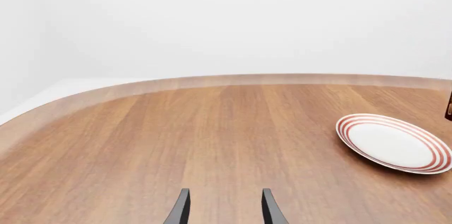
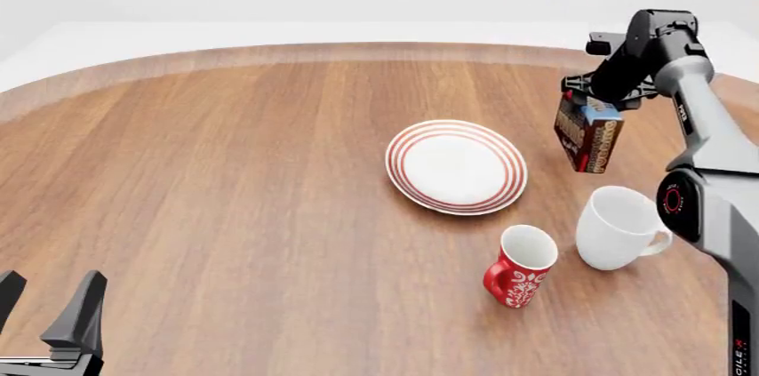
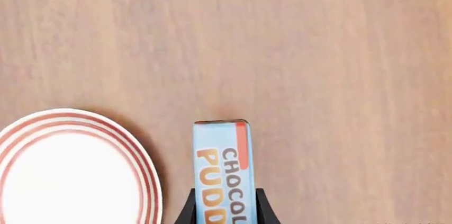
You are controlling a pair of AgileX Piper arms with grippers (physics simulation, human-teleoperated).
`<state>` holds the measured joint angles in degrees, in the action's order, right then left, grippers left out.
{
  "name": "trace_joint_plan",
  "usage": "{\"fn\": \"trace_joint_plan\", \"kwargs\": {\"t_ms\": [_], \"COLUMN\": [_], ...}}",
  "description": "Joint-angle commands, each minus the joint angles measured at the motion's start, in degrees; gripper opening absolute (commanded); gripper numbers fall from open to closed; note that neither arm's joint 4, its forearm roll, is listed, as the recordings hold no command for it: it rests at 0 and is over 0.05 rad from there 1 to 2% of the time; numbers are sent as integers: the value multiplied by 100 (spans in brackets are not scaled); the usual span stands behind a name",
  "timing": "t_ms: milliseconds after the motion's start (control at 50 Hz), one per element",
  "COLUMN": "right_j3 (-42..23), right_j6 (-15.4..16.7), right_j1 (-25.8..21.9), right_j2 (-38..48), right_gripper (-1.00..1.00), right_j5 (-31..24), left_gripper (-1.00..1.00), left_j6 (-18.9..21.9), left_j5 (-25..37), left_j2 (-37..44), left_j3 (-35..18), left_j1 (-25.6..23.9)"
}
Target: Put the chocolate pudding to the right of the plate.
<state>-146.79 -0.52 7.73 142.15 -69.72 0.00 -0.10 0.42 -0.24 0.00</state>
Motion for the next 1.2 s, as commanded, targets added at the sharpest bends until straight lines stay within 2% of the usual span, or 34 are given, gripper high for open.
{"fn": "trace_joint_plan", "kwargs": {"t_ms": [20,340,620,700,720,820,920,1020,1040,1160,1200], "right_j3": [354,1302,1541,1448,1475,1381,832,-177,-180,-1461,-1536], "right_j6": [-143,-84,-109,-28,-44,-97,-195,12,12,280,441], "right_j1": [-17,47,70,114,111,54,-65,-165,-165,-509,-641], "right_j2": [-110,-432,-514,-473,-483,-479,-324,3,5,-55,-248], "right_gripper": [-100,-100,-100,-100,100,100,100,100,100,100,100], "right_j5": [123,513,624,562,574,577,397,3,3,36,229], "left_gripper": [100,100,100,100,100,100,100,100,100,100,100], "left_j6": [0,0,0,0,0,0,0,0,0,0,0], "left_j5": [0,0,0,0,0,0,0,0,0,0,0], "left_j2": [0,0,0,0,0,0,0,0,0,0,0], "left_j3": [0,0,0,0,0,0,0,0,0,0,0], "left_j1": [0,0,0,0,0,0,0,0,0,0,0]}}
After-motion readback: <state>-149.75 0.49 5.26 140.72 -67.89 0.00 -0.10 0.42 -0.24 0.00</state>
